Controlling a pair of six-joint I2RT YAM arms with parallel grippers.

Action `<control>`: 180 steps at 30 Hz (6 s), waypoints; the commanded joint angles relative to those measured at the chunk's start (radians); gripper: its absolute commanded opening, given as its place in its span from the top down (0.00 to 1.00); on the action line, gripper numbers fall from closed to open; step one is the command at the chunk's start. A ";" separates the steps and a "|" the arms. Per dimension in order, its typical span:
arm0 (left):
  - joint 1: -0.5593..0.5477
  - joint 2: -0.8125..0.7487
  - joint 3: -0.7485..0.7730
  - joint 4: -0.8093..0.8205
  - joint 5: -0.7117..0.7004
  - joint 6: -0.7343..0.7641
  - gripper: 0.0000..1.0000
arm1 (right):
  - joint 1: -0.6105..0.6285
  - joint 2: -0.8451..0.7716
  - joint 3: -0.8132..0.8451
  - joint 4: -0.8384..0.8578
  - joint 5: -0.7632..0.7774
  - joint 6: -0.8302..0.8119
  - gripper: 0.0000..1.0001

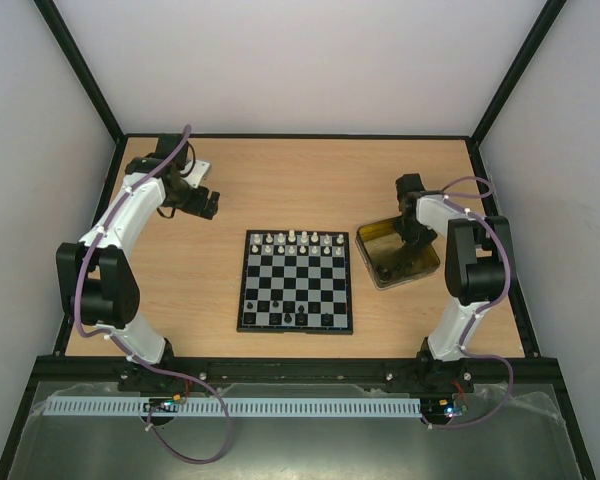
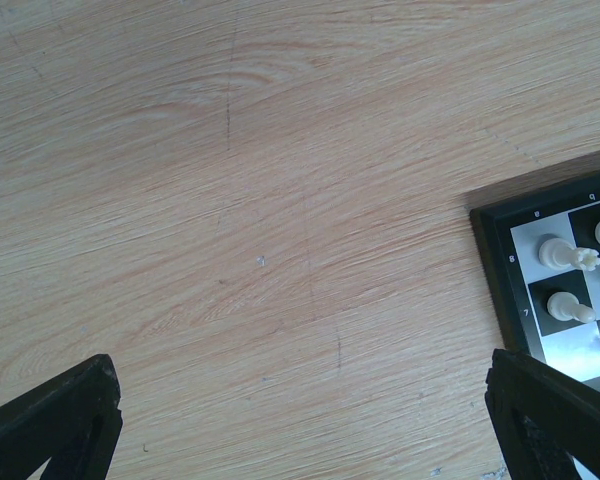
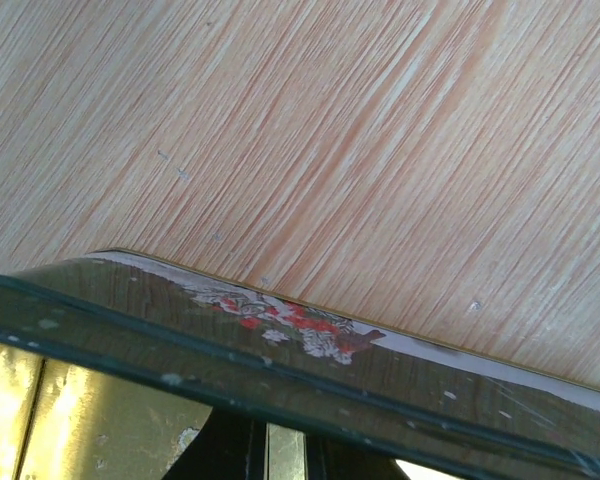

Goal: Set up the chess pieces on the board
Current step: Pick up the chess piece from the storage box, then place the chess piece on the chessboard.

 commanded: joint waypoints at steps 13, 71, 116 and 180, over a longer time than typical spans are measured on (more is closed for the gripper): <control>-0.004 -0.014 0.025 -0.006 0.010 0.002 0.01 | 0.010 -0.116 -0.024 -0.060 -0.025 -0.072 0.98; -0.027 -0.037 -0.005 0.057 0.029 -0.038 0.01 | 0.770 -0.416 -0.225 -0.167 -0.199 -0.073 0.98; -0.026 -0.009 0.008 0.057 0.027 -0.034 0.01 | 0.882 -0.265 -0.212 -0.131 -0.259 -0.090 0.92; -0.042 0.012 0.026 0.043 0.007 -0.031 0.01 | 0.393 -0.351 0.022 -0.355 0.018 -0.198 0.70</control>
